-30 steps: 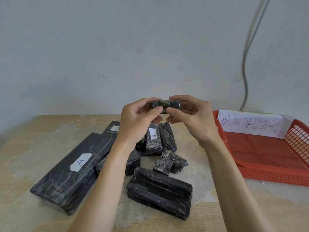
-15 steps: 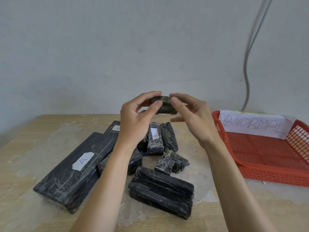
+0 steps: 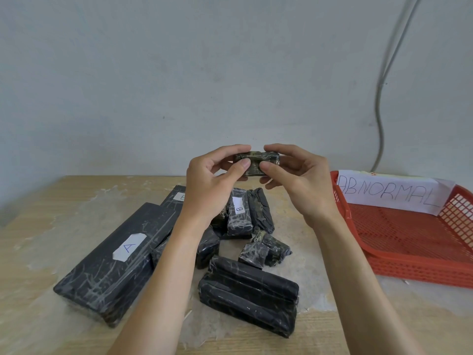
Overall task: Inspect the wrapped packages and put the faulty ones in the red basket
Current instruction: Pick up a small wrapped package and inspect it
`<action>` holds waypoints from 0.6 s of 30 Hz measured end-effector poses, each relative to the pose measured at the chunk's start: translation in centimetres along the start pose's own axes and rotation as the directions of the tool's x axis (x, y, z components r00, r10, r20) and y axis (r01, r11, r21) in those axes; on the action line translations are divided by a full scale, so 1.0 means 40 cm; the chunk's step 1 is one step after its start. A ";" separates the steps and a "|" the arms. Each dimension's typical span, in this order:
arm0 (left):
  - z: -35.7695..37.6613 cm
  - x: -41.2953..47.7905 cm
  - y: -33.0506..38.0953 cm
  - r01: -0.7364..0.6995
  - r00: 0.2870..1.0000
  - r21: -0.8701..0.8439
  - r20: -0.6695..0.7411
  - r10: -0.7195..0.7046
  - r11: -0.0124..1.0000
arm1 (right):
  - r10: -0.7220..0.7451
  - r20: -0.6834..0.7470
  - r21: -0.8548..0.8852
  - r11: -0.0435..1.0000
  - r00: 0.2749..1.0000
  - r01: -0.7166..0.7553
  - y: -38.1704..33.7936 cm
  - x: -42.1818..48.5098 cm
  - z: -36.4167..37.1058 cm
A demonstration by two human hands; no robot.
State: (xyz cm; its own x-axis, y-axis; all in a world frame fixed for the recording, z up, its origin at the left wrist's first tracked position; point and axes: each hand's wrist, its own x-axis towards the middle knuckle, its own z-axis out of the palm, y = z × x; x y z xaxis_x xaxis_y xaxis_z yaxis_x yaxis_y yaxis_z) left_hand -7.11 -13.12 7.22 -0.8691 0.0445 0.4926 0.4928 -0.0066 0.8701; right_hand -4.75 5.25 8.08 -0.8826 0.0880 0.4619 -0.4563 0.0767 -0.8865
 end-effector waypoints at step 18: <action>-0.007 0.001 0.004 0.018 0.998 -0.038 0.067 -0.016 0.999 | 0.032 -0.039 0.036 0.999 0.999 -0.031 -0.003 0.003 0.003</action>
State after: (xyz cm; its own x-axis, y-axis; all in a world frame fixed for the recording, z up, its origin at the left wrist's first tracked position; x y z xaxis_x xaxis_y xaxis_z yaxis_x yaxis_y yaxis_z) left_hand -7.07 -13.39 7.36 -0.8719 0.1116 0.4767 0.4750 -0.0434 0.8789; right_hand -4.83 5.14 8.23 -0.8917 0.1291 0.4338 -0.4327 0.0384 -0.9007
